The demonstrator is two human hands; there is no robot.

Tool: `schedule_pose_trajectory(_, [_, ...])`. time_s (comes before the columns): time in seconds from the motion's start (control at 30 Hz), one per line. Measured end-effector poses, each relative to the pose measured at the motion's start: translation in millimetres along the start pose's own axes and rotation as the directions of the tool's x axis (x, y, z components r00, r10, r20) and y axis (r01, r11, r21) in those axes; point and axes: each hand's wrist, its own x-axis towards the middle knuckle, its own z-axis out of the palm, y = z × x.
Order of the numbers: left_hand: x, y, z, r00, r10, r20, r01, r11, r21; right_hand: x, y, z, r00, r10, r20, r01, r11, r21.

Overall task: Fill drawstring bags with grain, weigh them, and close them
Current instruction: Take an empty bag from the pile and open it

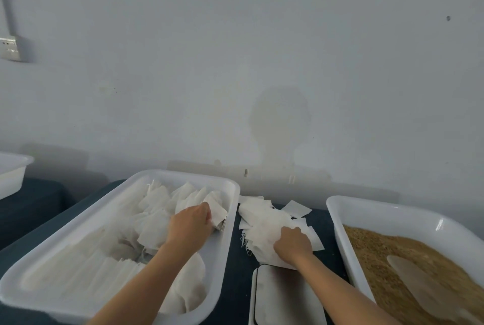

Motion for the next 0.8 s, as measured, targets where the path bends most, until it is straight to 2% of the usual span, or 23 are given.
schedule_pose_trajectory(0.1, [0, 0, 1, 1.0, 0.006, -0.002, -0.006, 1.0, -0.003, 1, 4, -8, 0.997, 0.008, -0.074, -0.006, 0.999, 0.035])
schedule_pose_trajectory(0.23, [1, 13, -6, 0.999, 0.039, -0.009, -0.039, 0.998, -0.054, -2, 10, -41, 0.976, 0.006, -0.217, 0.03, 0.986, 0.163])
schedule_pose_trajectory(0.37, [2, 56, -20, 0.987, 0.162, 0.012, -0.152, 0.946, -0.287, -11, 28, -92, 0.924, -0.015, -0.382, 0.142, 0.941, 0.307])
schedule_pose_trajectory(0.47, [-1, 109, -29, 0.969, 0.242, 0.043, -0.178, 0.813, -0.554, -29, 48, -126, 0.909, -0.027, -0.416, 0.271, 0.797, 0.54])
schedule_pose_trajectory(0.53, [-6, 146, -29, 0.956, 0.286, 0.055, -0.173, 0.711, -0.681, -46, 65, -140, 0.903, -0.016, -0.428, 0.306, 0.724, 0.618])
schedule_pose_trajectory(0.63, [-16, 199, -18, 0.945, 0.32, 0.074, -0.129, 0.57, -0.811, -72, 95, -149, 0.888, 0.022, -0.46, 0.317, 0.697, 0.644])
schedule_pose_trajectory(0.7, [-27, 233, -6, 0.926, 0.365, 0.097, -0.088, 0.458, -0.884, -89, 118, -145, 0.881, 0.042, -0.471, 0.301, 0.719, 0.627])
schedule_pose_trajectory(0.8, [-47, 275, 14, 0.872, 0.457, 0.177, 0.045, 0.285, -0.957, -113, 150, -132, 0.89, 0.056, -0.453, 0.263, 0.749, 0.608])
